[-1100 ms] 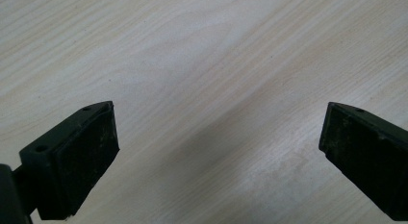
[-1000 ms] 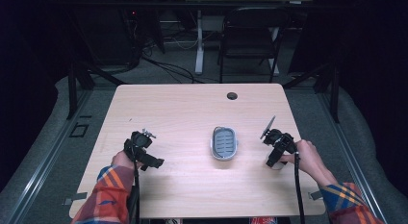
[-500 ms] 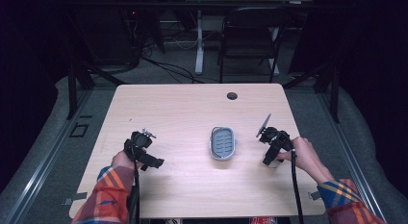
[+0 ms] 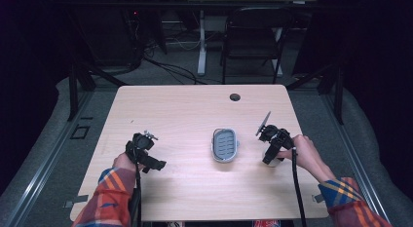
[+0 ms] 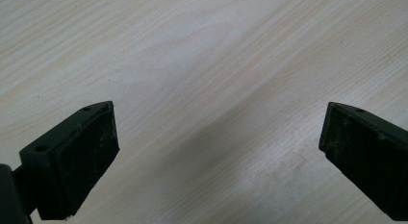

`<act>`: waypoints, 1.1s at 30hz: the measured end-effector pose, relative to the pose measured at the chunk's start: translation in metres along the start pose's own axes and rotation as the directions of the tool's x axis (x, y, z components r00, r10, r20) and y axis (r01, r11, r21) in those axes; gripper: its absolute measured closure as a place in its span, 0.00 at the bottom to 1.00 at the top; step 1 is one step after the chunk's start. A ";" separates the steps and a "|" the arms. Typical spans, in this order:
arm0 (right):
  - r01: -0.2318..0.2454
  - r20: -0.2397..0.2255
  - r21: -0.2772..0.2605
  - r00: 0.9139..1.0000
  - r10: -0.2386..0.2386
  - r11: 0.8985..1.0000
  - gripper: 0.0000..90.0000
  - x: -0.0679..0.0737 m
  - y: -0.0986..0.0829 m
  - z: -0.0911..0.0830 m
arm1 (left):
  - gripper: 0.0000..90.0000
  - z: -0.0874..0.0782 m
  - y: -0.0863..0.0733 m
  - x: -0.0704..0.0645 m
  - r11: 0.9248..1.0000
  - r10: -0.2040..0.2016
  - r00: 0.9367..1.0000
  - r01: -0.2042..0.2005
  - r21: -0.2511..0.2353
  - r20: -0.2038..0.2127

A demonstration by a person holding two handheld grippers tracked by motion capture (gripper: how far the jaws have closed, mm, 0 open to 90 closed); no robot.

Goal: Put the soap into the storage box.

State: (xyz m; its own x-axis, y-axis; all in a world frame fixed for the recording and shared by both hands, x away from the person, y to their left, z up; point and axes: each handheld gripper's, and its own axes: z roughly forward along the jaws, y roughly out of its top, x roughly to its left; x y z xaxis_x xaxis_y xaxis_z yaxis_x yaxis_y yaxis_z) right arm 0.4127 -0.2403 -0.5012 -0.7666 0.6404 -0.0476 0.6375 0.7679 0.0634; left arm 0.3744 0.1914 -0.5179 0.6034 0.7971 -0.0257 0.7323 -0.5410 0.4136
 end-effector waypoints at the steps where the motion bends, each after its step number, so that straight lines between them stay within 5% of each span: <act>1: -0.001 0.002 -0.001 1.000 0.001 1.000 0.26 0.000 0.001 -0.001 | 0.00 0.000 0.000 0.000 1.000 0.000 1.000 0.000 -0.001 0.000; 33: 0.059 0.014 -0.031 0.998 -0.059 0.998 0.26 0.008 0.040 -0.022 | 0.00 0.001 0.000 0.000 1.000 -0.001 1.000 0.001 0.000 0.004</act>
State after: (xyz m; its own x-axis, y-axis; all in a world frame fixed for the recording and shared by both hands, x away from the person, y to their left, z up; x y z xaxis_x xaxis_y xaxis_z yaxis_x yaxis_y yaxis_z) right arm 0.4305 -0.2052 -0.4772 -0.8014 0.5945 -0.0654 0.5885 0.8034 0.0911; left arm 0.3750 0.1909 -0.5187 0.6040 0.7964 -0.0302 0.7329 -0.5402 0.4135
